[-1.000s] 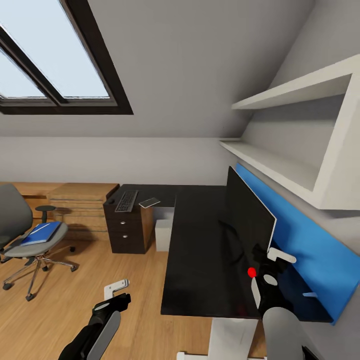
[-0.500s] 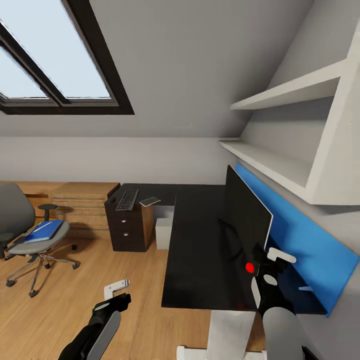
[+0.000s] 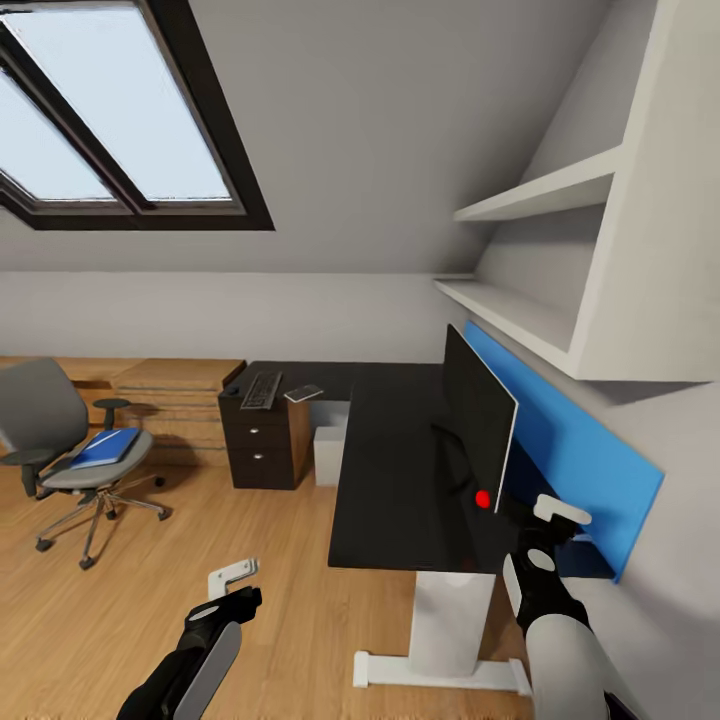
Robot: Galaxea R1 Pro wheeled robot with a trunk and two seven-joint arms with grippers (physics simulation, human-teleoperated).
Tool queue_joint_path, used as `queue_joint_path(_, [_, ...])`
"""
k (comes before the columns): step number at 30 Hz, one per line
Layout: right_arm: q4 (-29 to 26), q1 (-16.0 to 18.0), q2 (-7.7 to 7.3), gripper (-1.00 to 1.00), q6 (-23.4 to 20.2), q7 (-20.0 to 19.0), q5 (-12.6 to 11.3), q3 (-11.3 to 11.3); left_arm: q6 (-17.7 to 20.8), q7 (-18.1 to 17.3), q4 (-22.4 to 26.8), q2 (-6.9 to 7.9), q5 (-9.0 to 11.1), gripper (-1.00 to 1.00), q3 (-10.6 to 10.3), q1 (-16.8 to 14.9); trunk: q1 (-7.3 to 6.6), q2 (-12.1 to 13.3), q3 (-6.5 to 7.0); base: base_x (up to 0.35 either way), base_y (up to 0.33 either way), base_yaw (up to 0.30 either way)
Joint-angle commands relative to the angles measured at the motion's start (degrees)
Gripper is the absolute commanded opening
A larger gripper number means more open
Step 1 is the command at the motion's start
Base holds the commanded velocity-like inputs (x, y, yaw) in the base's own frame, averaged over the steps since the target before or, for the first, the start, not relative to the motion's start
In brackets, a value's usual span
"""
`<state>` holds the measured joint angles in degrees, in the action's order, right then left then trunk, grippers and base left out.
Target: In the bedroom, organize the workspace by keeping the computer under the desk, ensuring the monitor is on the desk, placing the keyboard on the desk next to the monitor, placing the mouse on the desk next to the keyboard, moving the folder from the swivel chair onto the desk next to the mouse, stacking the notebook on top of the folder with the pen on top of the notebook, and positioning the swivel chair next to the desk.
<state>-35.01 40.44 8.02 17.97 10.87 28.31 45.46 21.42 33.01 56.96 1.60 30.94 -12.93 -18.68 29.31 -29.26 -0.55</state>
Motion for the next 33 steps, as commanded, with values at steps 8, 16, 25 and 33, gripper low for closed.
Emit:
queue_joint_path(8, [0.1, 0.1, 0.1, 1.0, 0.3, -0.1, 0.6, 0.3, 0.2, 0.5, 0.1, 0.07, 0.4, 1.0, -0.3, 0.0, -0.01, -0.1, -0.06, -0.335, 0.0, 0.0])
queue_joint_path(16, [0.8, 0.1, 0.14, 1.0, 0.7, -0.1, 0.7, 0.3, 0.2, 0.5, 0.1, 0.07, 0.5, 1.0, -0.3, 0.0, -0.01, -0.1, -0.06, -0.335, 0.0, 0.0])
queue_joint_path(25, [1.6, 0.1, 0.19, 1.0, 0.9, -0.1, 0.7, 0.4, 0.1, 0.5, -1.5, 0.13, 0.5, 1.0, -0.1, 0.0, -0.01, -0.1, -0.06, -0.335, 0.0, 0.0])
queue_joint_path(33, [1.8, -2.7, 0.47, 1.0, 7.6, 0.1, 0.7, 0.4, 0.1, 0.5, -3.3, 0.14, 0.7, 1.0, 0.1, 0.0, -0.01, -0.1, -0.06, -0.336, 0.0, 0.0])
